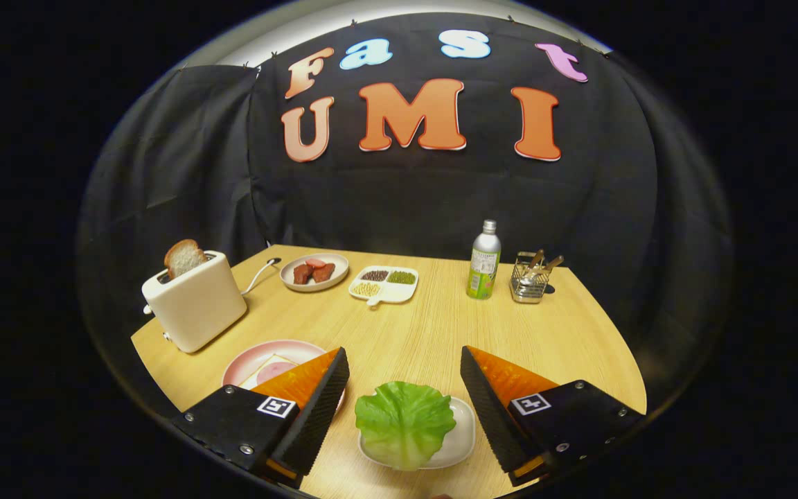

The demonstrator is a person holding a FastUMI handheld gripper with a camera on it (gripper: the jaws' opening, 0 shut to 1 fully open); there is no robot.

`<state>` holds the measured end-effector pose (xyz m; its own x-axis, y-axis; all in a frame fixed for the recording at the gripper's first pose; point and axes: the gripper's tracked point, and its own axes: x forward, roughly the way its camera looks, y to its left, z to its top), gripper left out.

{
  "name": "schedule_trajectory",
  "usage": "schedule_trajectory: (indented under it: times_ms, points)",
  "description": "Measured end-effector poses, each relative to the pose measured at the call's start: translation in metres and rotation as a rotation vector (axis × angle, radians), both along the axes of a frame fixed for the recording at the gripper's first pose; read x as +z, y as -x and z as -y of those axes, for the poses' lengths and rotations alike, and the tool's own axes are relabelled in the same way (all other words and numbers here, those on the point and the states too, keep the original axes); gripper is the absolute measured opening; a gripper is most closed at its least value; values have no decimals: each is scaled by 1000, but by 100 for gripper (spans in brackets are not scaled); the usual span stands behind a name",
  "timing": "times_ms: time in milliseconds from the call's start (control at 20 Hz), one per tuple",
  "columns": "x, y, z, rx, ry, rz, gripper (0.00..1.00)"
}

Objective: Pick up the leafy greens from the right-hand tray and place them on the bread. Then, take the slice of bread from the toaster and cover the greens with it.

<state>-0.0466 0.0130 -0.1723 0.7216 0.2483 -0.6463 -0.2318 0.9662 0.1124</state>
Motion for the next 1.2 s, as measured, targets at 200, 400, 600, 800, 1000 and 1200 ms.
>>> schedule_trajectory:
  times_ms: [200,400,600,800,1000,1200]
  points:
    - [-32,9,2,17,52,-112,97]
    - [-58,20,-5,61,69,-204,97]
    - [-85,34,-12,87,66,-284,97]
    - [-103,41,-9,101,104,-334,95]
    - [-117,48,-10,126,134,-377,90]
    - [-126,51,-17,154,138,-406,83]
